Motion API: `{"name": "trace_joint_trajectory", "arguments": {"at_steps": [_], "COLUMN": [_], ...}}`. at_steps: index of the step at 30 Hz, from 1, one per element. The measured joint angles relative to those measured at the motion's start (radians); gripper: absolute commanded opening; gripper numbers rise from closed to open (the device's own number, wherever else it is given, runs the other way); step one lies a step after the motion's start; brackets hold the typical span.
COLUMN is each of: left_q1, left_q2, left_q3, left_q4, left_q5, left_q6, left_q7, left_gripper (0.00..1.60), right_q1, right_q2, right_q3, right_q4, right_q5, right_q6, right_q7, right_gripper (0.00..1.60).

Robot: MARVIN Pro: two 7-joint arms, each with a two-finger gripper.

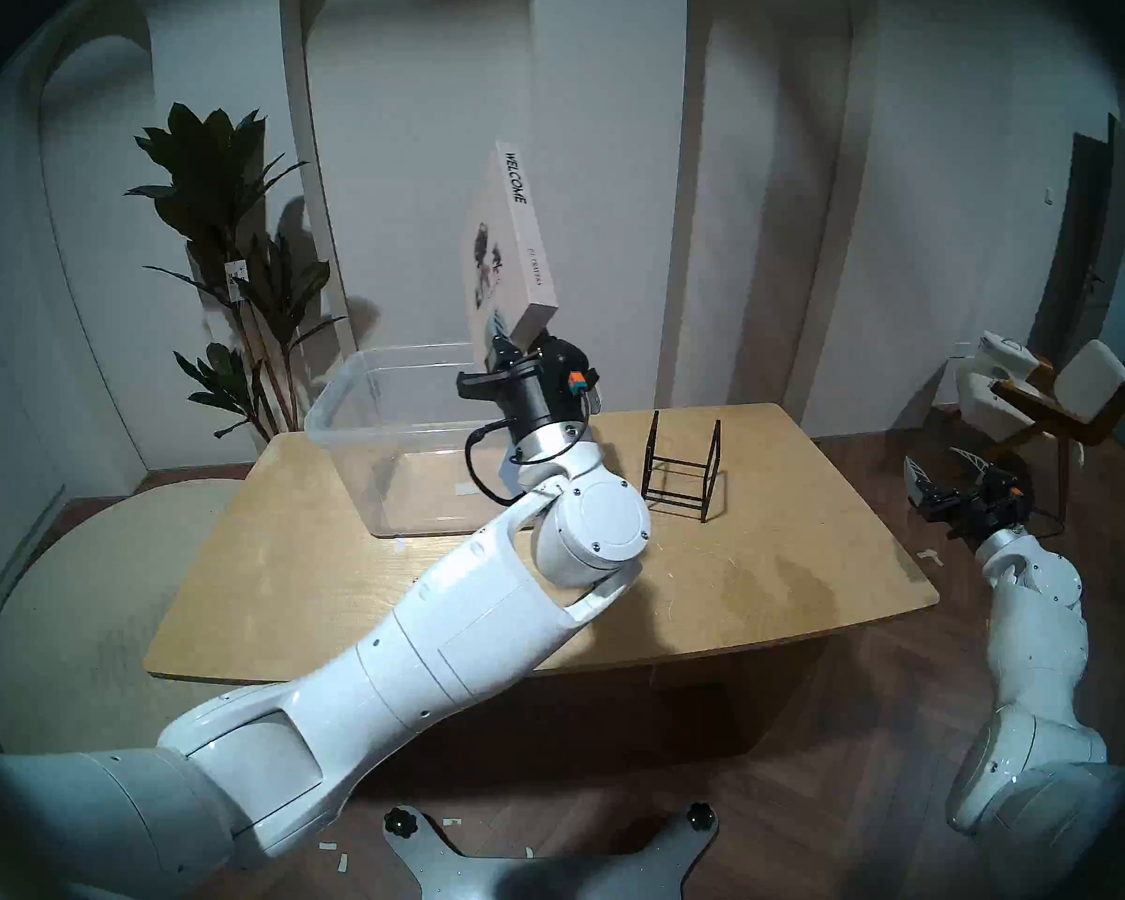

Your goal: Pack the books into the storage box

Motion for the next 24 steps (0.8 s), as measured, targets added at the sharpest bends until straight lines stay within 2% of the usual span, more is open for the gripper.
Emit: {"name": "trace_joint_trajectory", "arguments": {"at_steps": [5, 10, 17, 24], "left_q1": [0.025, 0.035, 0.021, 0.007], "left_q2": [0.042, 0.074, 0.095, 0.112], "left_q3": [-0.014, -0.041, -0.134, -0.226], "left_q4": [-0.06, -0.123, -0.218, -0.254], "left_q5": [-0.011, -0.074, -0.239, -0.412], "left_q6": [0.088, 0.181, 0.29, 0.42], "left_q7": [-0.018, -0.092, -0.236, -0.361], "left_gripper": [0.0, 0.0, 0.0, 0.0], "right_q1": [0.001, 0.001, 0.002, 0.003], "right_q2": [0.0, 0.0, 0.0, 0.001], "right_q3": [0.0, 0.0, 0.0, 0.0], "right_q4": [0.0, 0.001, 0.001, 0.001], "right_q5": [0.0, 0.0, -0.001, -0.001], "right_q6": [0.0, 0.0, -0.001, -0.002], "right_q7": [0.0, 0.0, 0.0, 0.001], "right_gripper": [1.6, 1.6, 1.6, 1.6]}}
